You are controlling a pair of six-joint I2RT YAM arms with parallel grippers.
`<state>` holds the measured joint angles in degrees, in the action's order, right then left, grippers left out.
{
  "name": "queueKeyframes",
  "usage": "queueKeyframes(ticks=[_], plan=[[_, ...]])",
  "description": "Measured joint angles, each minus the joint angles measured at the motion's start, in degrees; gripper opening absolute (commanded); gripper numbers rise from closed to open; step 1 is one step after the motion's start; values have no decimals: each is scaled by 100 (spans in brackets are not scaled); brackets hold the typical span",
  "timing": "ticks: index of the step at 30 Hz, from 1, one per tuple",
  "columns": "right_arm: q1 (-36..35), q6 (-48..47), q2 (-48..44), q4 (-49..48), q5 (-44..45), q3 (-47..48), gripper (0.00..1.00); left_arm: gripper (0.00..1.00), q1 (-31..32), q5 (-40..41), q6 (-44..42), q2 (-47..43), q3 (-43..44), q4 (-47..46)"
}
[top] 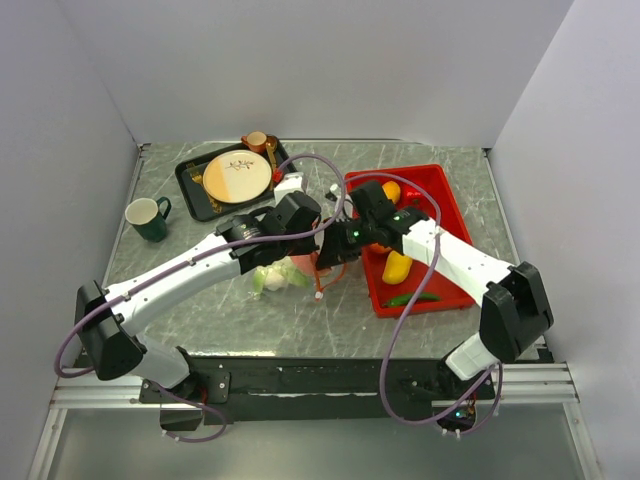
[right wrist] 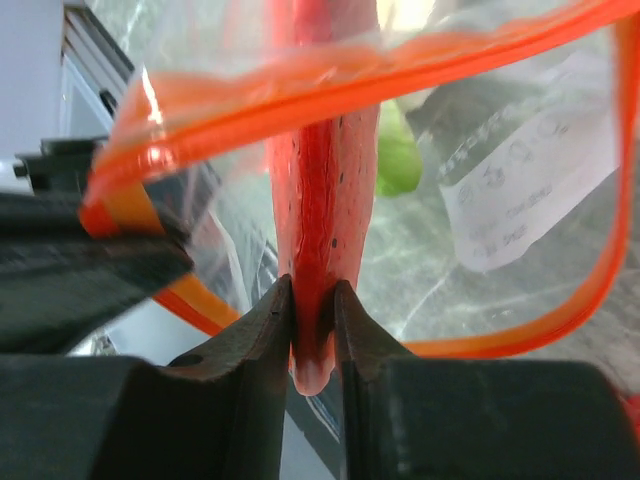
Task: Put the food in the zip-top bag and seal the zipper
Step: Place the fake fruit in the zipper food storage bag.
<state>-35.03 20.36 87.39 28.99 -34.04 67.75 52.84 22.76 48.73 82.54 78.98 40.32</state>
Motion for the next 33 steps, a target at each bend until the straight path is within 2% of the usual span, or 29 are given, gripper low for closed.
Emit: queueKeyframes(ticks=[1, 3, 4, 6, 12, 15, 17, 19, 20, 22, 25, 26, 27, 33], plan=[[-9, 39, 20, -37, 28, 37, 36, 11, 0, 0, 2, 0, 0, -2], [-11, 125, 50, -109, 90, 66, 36, 12, 0, 0, 0, 0, 0, -2], [-13, 149, 61, -133, 133, 70, 53, 12, 0, 0, 2, -2, 0, 0], [-24, 225, 98, -192, 225, 90, 63, 13, 0, 4, 2, -17, 0, 2], [-59, 354, 129, -391, 616, 101, 64, 15, -2, 120, 4, -192, 0, 26], [-63, 404, 55, -382, 1080, 98, 64, 15, -33, 210, 7, -339, 0, 52], [-70, 426, -153, -363, 1609, 70, 68, 15, -68, 251, 7, -431, 0, 72], [-61, 448, -511, -354, 2065, -35, 79, 16, -103, 271, 20, -496, 0, 74], [-44, 472, -804, -343, 2415, -129, 80, 16, -125, 278, 26, -516, 0, 74], [31, 562, -1272, -278, 2944, -251, 89, 16, -151, 280, 26, -533, -4, 63], [461, 813, -1801, -127, 3788, -431, 90, 14, -166, 254, 24, -538, -37, 42], [654, 892, -1849, -68, 3982, -503, 96, 14, -168, 245, 22, -535, -46, 26], [841, 973, -1860, -33, 4138, -614, 96, 14, -173, 227, 20, -535, -55, 4], [1716, 1241, -1482, 184, 4291, -1593, 97, 14, -179, 103, -2, -520, -101, -81]])
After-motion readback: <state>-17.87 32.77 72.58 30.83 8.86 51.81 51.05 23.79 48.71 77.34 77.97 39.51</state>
